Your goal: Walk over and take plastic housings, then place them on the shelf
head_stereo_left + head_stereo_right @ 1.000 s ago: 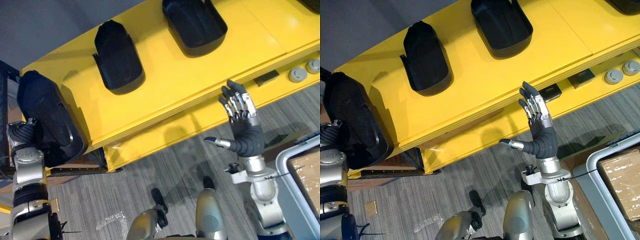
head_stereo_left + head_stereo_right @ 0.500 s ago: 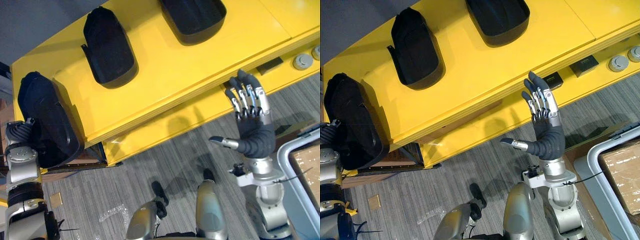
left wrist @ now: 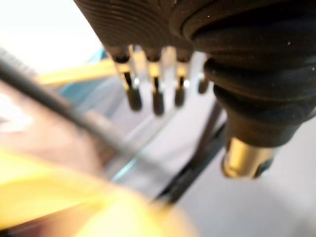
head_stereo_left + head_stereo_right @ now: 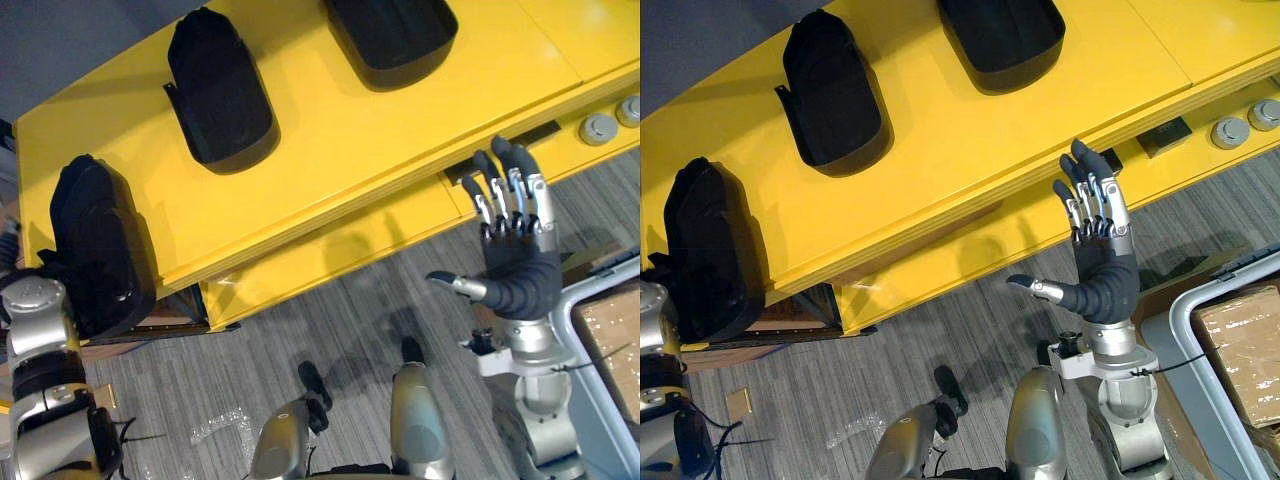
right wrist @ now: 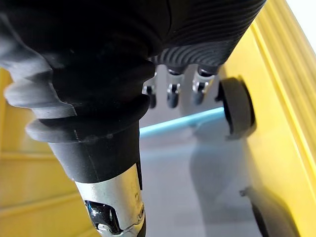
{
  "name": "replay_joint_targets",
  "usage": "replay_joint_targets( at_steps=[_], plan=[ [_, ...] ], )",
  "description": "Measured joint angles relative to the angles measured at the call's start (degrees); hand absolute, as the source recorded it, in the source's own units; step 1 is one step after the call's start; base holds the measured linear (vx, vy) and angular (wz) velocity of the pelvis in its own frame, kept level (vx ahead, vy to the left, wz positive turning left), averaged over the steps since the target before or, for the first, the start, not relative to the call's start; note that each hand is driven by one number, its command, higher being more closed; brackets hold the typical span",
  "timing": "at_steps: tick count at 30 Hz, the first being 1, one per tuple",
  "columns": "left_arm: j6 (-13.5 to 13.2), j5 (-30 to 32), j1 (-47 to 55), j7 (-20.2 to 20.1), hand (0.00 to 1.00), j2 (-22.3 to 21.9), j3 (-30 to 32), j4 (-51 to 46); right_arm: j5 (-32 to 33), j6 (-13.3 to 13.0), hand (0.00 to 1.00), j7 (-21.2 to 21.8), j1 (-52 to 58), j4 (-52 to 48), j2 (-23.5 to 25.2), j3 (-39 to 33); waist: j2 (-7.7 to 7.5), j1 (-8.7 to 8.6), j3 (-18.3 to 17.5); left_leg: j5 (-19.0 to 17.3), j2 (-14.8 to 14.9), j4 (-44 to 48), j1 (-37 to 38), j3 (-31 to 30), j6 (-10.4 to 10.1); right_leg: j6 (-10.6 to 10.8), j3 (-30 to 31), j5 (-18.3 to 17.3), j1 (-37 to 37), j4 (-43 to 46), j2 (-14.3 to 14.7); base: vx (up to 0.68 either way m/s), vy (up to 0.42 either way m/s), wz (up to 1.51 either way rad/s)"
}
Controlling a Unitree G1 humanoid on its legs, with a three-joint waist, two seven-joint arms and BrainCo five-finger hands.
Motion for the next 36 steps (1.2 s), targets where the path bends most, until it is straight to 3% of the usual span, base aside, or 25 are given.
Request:
replay_joint_targets(
  at_steps=[2, 4, 6, 9, 13, 17, 20, 22, 25, 28, 30, 33, 36],
  plan=[
    [-6.2, 0.5, -3.0, 4.2, 0.0, 1.2, -2.2, -5.9, 0.0, -1.6, 0.0, 0.6, 1.2, 1.2, 0.2, 0.7, -0.8, -0.11, -0.3, 0.0, -0.1, -0.4, 1.6, 0.0, 0.0, 0.1, 0.0, 0.2, 2.0, -1.1, 0.0, 0.01, 0.006, -0.05],
    [-10.8, 3.5, -4.5, 6.0, 0.0, 1.2, -5.0, -12.0, -0.1, -2.8, 0.0, 1.2, 1.2, 1.5, 0.4, 1.7, -1.43, -0.36, -0.7, -0.2, -0.2, -0.7, 2.6, 0.0, 0.1, 0.3, -0.1, 0.7, 3.5, -2.6, 0.0, 0.01, 0.02, -0.06],
    [-13.2, 4.6, -4.6, 6.0, 0.0, 1.1, -7.9, -17.9, -0.2, -3.1, 0.0, 1.3, 1.0, 1.7, 0.7, 2.3, -2.16, -0.97, -1.5, -0.2, -0.4, -1.3, 3.3, 0.1, 0.1, 0.3, -0.2, 1.3, 4.4, -3.9, 0.0, 0.02, 0.024, -0.05],
    [-14.0, 5.5, -3.2, 5.0, 0.0, -2.3, -11.4, -29.3, -0.2, -3.1, 0.0, 1.6, 1.2, 2.8, 1.4, 2.4, -3.34, -1.23, -4.5, -0.1, -0.6, -2.4, 4.9, -0.1, 0.1, 0.3, -0.8, 1.6, 6.6, -5.8, -0.1, 0.05, 0.016, 0.0],
    [-13.8, 6.2, 7.8, -1.0, 0.0, -11.6, -13.2, -46.2, -0.3, -2.5, 0.0, 4.1, 1.3, 3.6, 1.6, 4.8, -2.65, -1.07, -10.3, -0.1, -0.9, -4.2, 8.0, -2.5, 0.1, 0.4, -3.5, 1.7, 11.6, -8.5, -0.5, 0.1, -0.007, 0.23],
    [-13.7, 5.5, 22.9, -7.9, 0.0, -23.2, -14.8, -58.2, -0.4, -0.6, 0.0, 6.5, 1.3, 4.4, 3.3, 6.4, -1.71, 1.66, -13.0, -0.1, -1.2, -4.9, 9.6, -6.5, 0.1, 0.3, -8.2, 1.6, 16.7, -11.0, -1.2, 0.03, -0.012, 0.45],
    [-13.9, 6.2, 35.2, -9.9, 0.0, -30.2, -18.7, -63.3, -0.2, -0.4, 0.0, 8.0, 1.1, 7.3, 4.7, 8.0, -2.43, 4.43, -14.2, 0.3, -1.6, -5.2, 9.4, -9.4, -0.1, 0.1, -11.5, 1.5, 19.0, -12.5, -1.7, -0.04, -0.015, 0.51],
    [-14.6, 5.9, 41.1, -9.3, 0.0, -33.5, -19.6, -64.0, 1.1, -0.3, 0.0, 10.0, 1.2, 8.6, 5.6, 9.4, -3.19, 6.23, -14.8, 1.0, -2.0, -6.0, 9.4, -11.0, -0.2, 0.0, -13.5, 1.4, 20.1, -13.6, -1.9, -0.05, -0.014, 0.48],
    [-16.1, 5.5, 48.4, -4.7, 0.0, -38.4, -19.2, -65.2, 3.6, -0.3, 0.0, 11.9, 1.0, 9.7, 7.4, 12.7, -5.32, 8.56, -15.9, 1.9, -2.4, -7.1, 9.1, -13.4, -0.5, 0.0, -16.7, 1.5, 21.7, -14.7, -2.0, -0.02, -0.019, 0.47],
    [-16.0, 0.5, 54.8, 1.1, 0.0, -42.9, -16.4, -64.7, 3.2, -0.4, 0.0, 9.7, -3.8, 14.5, 9.0, 20.8, -7.9, 11.17, -17.1, 3.0, -2.4, -7.7, 7.1, -16.6, -0.9, -0.5, -20.2, 2.5, 22.7, -17.0, -1.2, 0.01, -0.026, 0.49],
    [-16.0, -0.7, 56.2, 2.2, 0.0, -43.9, -15.3, -62.8, 3.1, -0.3, 0.0, 8.4, -6.6, 17.0, 10.1, 24.0, -8.58, 12.52, -17.1, 3.7, -2.3, -8.4, 6.7, -17.8, -1.1, -0.5, -21.3, 3.3, 23.4, -18.2, -0.7, 0.02, -0.031, 0.36],
    [-15.5, -0.6, 57.4, 0.0, 0.0, -44.7, -15.0, -54.0, 3.1, 0.8, 0.0, 8.0, -12.0, 21.9, 12.2, 28.2, -9.09, 14.83, -16.9, 4.7, -2.5, -9.3, 6.1, -19.5, -1.1, -0.6, -23.4, 3.4, 23.8, -18.3, -0.6, 0.0, -0.019, 0.36],
    [-14.6, -0.5, 57.6, -3.7, 0.0, -44.6, -15.2, -40.7, 3.2, 3.0, 0.0, 10.3, -15.5, 24.6, 12.8, 32.6, -9.17, 15.89, -16.4, 5.3, -2.7, -10.4, 6.3, -20.6, -1.3, -0.7, -24.7, 3.4, 24.2, -18.5, -0.6, 0.0, -0.013, 0.21]
  ],
)
